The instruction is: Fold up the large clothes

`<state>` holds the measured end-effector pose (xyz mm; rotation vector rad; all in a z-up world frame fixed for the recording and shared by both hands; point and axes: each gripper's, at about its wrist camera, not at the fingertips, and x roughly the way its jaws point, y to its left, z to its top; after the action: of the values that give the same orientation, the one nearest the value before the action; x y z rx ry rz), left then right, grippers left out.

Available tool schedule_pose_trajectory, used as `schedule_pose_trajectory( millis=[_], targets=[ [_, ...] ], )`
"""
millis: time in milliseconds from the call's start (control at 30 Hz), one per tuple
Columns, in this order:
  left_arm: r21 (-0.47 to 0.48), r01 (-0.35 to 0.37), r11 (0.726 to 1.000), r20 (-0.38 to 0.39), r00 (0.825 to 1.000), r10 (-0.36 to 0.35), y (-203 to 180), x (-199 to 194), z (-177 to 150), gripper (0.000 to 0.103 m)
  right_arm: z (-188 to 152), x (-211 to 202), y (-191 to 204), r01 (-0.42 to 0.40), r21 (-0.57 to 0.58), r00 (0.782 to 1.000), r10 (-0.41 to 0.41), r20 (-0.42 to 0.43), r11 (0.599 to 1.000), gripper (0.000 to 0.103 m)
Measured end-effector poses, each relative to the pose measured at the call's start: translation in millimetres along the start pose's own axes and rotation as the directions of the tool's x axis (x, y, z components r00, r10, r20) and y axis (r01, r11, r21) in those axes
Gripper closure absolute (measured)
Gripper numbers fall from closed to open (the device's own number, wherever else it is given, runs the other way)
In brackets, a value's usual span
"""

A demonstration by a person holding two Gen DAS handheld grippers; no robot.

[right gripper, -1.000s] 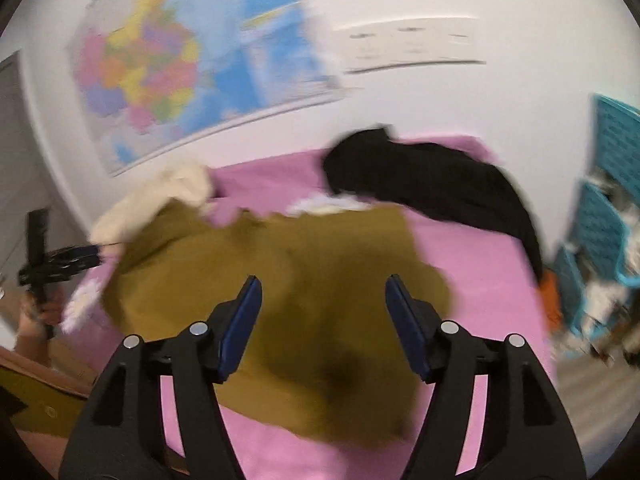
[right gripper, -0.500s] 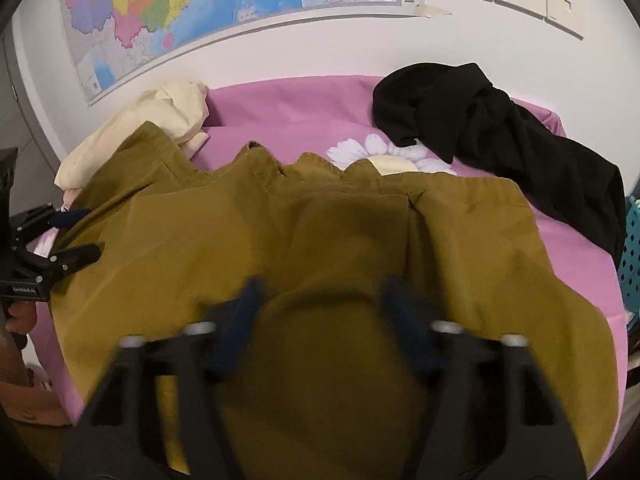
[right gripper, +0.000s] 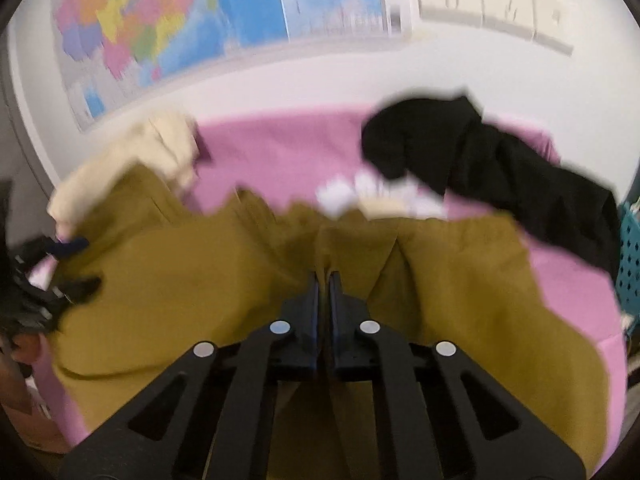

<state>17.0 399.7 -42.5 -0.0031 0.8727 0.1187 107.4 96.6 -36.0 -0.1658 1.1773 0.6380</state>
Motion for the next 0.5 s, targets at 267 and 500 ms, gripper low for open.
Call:
schedule_pose_trajectory(
  millis=[267,500],
  targets=[
    [-0.006,-0.003,1.0,-0.007,1.0,0.003,2.6,8.1,-1.6,0.021,-2.1,-33.9,3.5,-0.034,0.026,0.994,0.031,0.108,0.999,0.072],
    [-0.009,-0.017,1.0,0.002,1.0,0.017,0.3,8.9,-2.9,0.021,-1.7,-16.8,38.3,-0.121,-0.063,0.99,0.125,0.064,0.991,0.072]
  ],
)
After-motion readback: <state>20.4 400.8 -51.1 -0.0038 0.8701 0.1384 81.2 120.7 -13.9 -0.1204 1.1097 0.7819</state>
